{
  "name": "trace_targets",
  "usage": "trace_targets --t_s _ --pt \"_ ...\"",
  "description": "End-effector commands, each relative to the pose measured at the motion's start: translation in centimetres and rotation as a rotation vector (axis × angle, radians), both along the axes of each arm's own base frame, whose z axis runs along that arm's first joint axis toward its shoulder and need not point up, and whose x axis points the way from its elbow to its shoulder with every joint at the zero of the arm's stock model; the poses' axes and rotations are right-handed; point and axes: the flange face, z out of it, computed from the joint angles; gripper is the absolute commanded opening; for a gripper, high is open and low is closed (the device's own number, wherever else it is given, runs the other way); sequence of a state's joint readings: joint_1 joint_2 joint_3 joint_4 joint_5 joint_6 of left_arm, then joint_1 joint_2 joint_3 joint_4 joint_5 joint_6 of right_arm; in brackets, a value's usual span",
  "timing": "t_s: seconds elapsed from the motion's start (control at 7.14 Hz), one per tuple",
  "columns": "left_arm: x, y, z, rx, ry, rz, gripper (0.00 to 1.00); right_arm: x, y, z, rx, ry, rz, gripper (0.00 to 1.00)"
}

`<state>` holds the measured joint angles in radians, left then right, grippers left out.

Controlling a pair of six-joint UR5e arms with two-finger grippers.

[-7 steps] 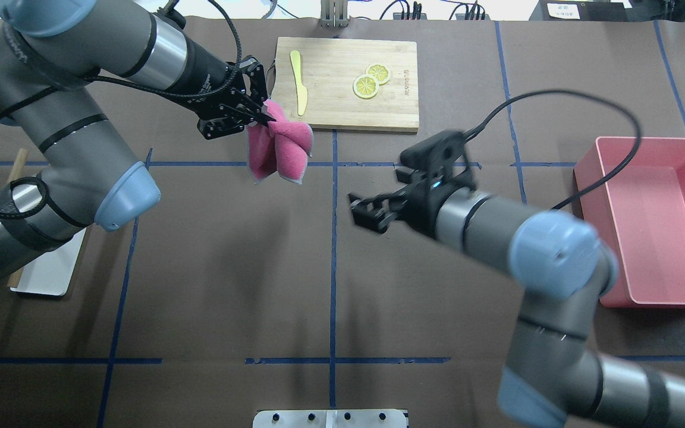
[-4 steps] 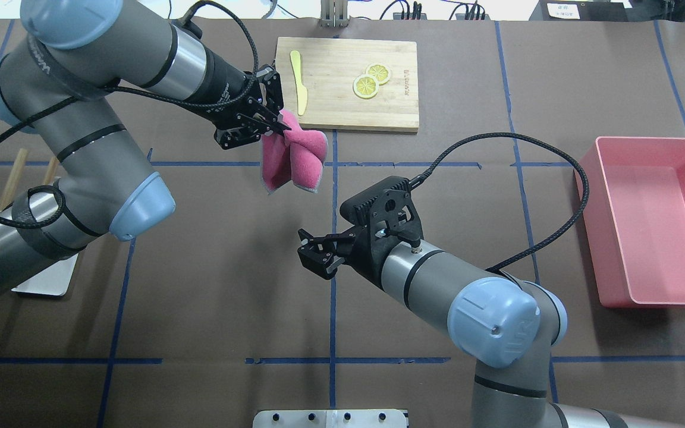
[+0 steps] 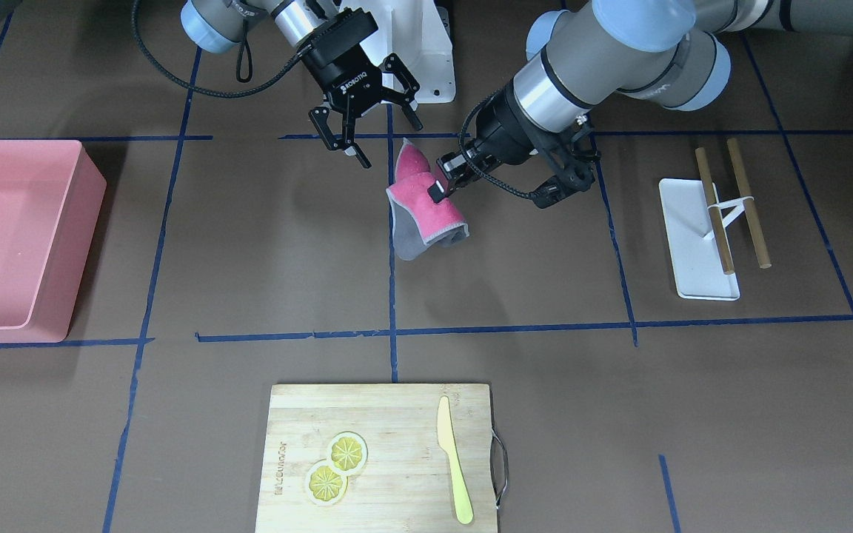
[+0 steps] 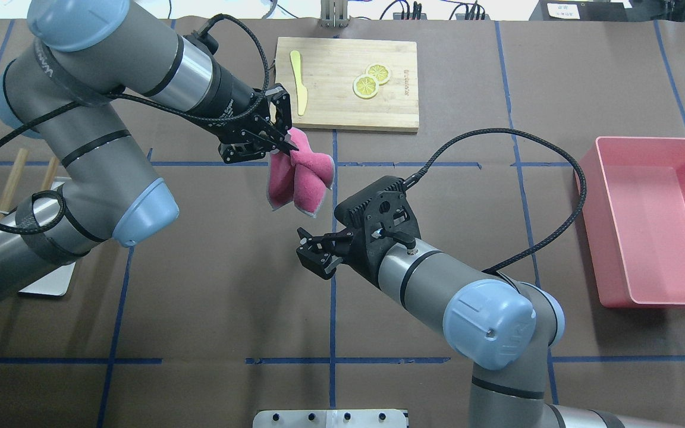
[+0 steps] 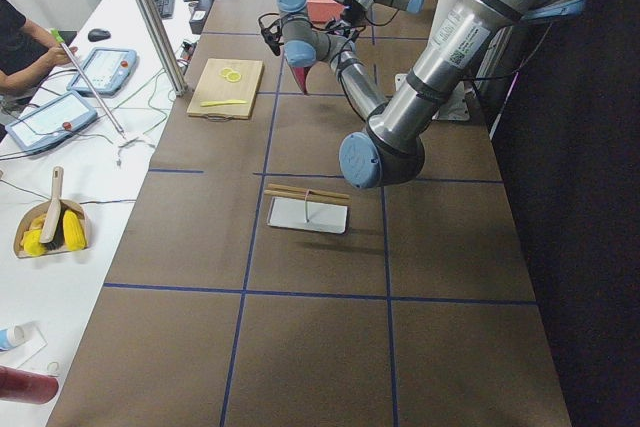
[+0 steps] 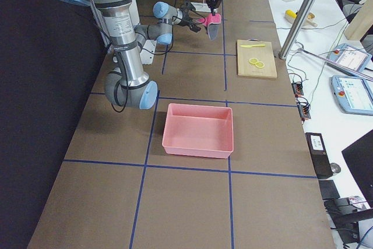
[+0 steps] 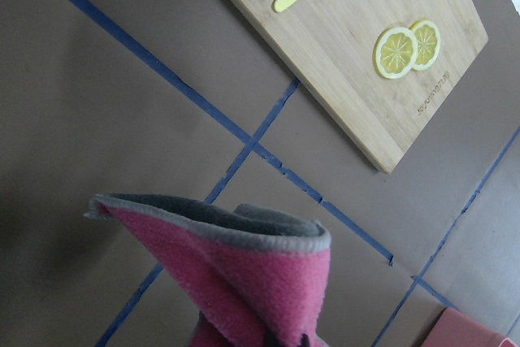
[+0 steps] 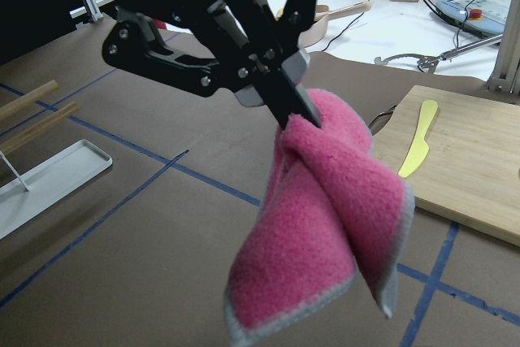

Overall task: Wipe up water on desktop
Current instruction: 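Bring the cloth to the right gripper and close the right gripper on it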

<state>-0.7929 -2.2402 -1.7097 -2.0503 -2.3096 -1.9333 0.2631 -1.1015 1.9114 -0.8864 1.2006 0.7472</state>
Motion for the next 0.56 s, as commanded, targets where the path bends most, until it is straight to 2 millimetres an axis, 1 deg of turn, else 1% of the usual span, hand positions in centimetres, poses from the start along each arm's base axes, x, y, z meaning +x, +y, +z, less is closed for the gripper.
trace_targets --t_s 0.0,0.14,0.42 --pt "0.7 1.2 -0.4 0.05 0.011 0.058 0.01 0.0 0.0 0.1 0.002 0.004 0.002 0.99" --pt "1.4 1.8 -0.5 0.06 0.014 0.072 0.01 0.0 0.0 0.1 0.003 0.002 0.002 0.99" --pt "1.5 2.5 -1.5 0.07 0.034 0.104 0.01 0.0 0.0 0.1 0.003 0.002 0.002 0.99"
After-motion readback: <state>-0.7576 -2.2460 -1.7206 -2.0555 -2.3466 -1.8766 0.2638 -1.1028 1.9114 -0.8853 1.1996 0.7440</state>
